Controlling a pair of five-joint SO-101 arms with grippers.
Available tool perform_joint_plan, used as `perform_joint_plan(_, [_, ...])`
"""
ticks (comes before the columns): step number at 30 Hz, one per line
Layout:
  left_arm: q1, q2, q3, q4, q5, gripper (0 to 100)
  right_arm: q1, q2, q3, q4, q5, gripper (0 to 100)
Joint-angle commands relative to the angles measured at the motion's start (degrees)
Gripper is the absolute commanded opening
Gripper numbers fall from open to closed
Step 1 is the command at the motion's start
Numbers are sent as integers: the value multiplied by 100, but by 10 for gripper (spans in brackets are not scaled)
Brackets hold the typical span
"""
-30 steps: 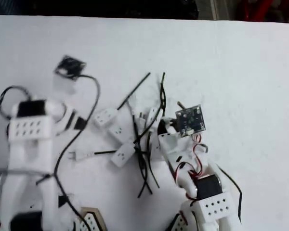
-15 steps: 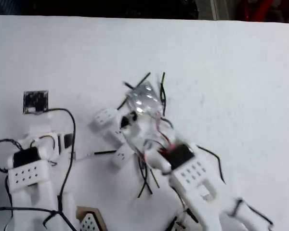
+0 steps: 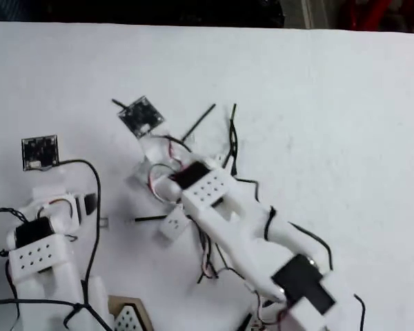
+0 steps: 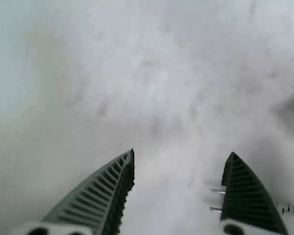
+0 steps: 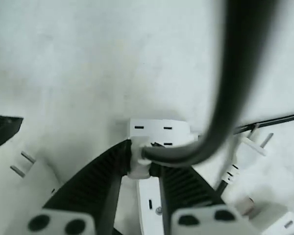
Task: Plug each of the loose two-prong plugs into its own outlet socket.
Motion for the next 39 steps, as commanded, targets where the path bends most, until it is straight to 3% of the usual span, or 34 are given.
perform_joint_plan(1, [-66, -127, -9, -123, 79, 290, -48, 286, -440, -409, -185, 18])
perform_joint_plan(11, [-66, -119, -9, -132, 79, 290, -48, 1015, -431, -1174, -220, 18])
perform_joint_plan(24, [-66, -119, -9, -132, 79, 290, -48, 1121, -466, -426, -185, 17])
perform_joint_plan(34, [-66, -119, -9, -132, 79, 290, -84, 1490, -475, -453, -167, 17])
perform_joint_plan(39, [-66, -119, -9, -132, 79, 290, -110, 1780, -519, -418, 193, 17])
